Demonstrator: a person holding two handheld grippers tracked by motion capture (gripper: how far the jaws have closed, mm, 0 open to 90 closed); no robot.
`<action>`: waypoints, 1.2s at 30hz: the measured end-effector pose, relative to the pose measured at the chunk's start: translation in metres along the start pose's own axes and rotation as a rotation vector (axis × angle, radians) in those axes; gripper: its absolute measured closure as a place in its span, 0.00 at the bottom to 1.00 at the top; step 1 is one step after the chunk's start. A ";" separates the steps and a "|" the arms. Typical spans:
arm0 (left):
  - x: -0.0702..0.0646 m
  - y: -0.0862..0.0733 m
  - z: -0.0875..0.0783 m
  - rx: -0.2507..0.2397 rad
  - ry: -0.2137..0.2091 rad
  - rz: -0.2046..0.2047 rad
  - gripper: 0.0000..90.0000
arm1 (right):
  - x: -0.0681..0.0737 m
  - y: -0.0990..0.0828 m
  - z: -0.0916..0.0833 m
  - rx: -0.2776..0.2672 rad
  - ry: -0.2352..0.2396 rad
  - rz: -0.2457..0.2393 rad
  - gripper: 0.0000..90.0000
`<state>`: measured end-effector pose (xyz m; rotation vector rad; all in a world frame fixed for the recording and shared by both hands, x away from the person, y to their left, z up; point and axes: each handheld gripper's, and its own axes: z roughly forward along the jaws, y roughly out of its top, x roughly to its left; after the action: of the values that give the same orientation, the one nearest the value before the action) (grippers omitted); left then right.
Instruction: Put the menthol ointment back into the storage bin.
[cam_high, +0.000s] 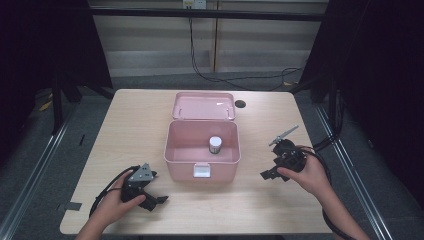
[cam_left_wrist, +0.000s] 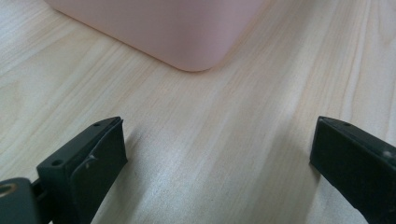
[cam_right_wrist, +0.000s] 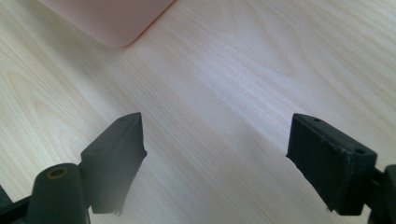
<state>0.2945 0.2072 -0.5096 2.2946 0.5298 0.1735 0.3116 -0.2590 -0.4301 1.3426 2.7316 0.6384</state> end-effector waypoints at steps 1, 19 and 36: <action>0.000 0.000 0.000 0.000 0.000 0.000 0.03 | -0.001 -0.003 0.001 -0.009 0.007 0.007 0.21; 0.000 0.000 0.000 0.000 0.000 0.000 0.03 | -0.008 -0.040 0.030 -0.104 0.011 -0.058 0.20; 0.000 0.000 0.000 0.000 0.000 0.000 0.03 | -0.012 -0.057 0.053 -0.282 -0.036 -0.171 0.11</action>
<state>0.2945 0.2072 -0.5096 2.2948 0.5297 0.1736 0.2868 -0.2806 -0.5021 1.0358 2.5689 0.9315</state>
